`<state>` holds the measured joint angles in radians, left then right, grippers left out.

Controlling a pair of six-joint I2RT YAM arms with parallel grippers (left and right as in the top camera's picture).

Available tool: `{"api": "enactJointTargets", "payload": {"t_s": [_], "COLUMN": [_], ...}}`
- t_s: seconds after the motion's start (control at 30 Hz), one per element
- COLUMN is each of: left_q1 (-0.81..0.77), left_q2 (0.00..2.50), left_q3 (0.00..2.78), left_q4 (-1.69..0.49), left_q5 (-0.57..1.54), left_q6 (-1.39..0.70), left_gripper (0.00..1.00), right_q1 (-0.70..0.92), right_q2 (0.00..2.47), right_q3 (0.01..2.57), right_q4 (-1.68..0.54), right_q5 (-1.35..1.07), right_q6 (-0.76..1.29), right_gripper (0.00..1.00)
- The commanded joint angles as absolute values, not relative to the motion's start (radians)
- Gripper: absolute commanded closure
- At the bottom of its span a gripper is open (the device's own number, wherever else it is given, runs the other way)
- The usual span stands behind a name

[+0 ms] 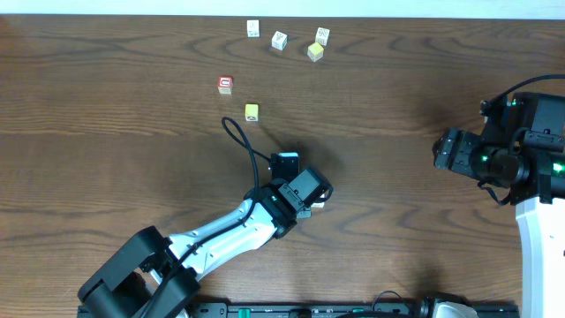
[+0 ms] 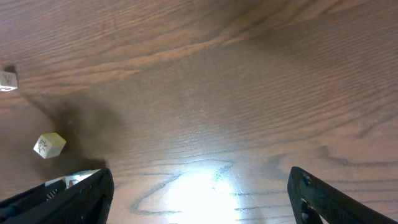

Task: Lift 4 blocks
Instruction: 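Hold the placed block against the row with the left gripper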

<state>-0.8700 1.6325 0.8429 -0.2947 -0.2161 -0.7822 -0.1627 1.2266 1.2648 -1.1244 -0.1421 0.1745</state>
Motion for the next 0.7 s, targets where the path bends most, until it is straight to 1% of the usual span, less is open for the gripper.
{"api": "enactJointTargets", "payload": {"t_s": [0.0, 0.03, 0.1, 0.33, 0.37, 0.53, 0.63, 0.67], "left_q1": [-0.872, -0.872, -0.872, -0.872, -0.872, -0.872, -0.872, -0.872], "left_q2": [1.647, 1.647, 1.647, 1.647, 1.647, 1.647, 1.647, 1.647], "left_q3": [0.837, 0.837, 0.837, 0.837, 0.837, 0.837, 0.837, 0.837], "left_q4": [-0.297, -0.297, -0.297, -0.297, -0.297, -0.298, -0.298, -0.298], "left_q5": [-0.237, -0.237, -0.238, -0.238, -0.238, -0.249, -0.249, -0.249], "left_q6": [-0.787, -0.787, -0.787, -0.787, -0.787, -0.787, -0.787, -0.787], "left_gripper": [0.88, 0.88, 0.84, 0.83, 0.78, 0.76, 0.69, 0.68], "right_q1": [-0.169, -0.169, -0.169, -0.169, -0.169, -0.169, -0.169, -0.169], "right_q2": [1.225, 1.225, 1.225, 1.225, 1.225, 1.225, 1.225, 1.225], "right_q3": [1.260, 1.260, 1.260, 1.260, 1.260, 1.260, 1.260, 1.260], "right_q4": [-1.121, -1.121, -1.121, -1.121, -1.121, -1.121, -1.121, -1.121], "right_q5": [-0.148, -0.148, -0.148, -0.148, -0.148, -0.148, -0.148, -0.148], "right_q6": [0.163, 0.163, 0.163, 0.163, 0.163, 0.163, 0.163, 0.163], "right_gripper": [0.13, 0.13, 0.13, 0.13, 0.13, 0.13, 0.13, 0.13]}}
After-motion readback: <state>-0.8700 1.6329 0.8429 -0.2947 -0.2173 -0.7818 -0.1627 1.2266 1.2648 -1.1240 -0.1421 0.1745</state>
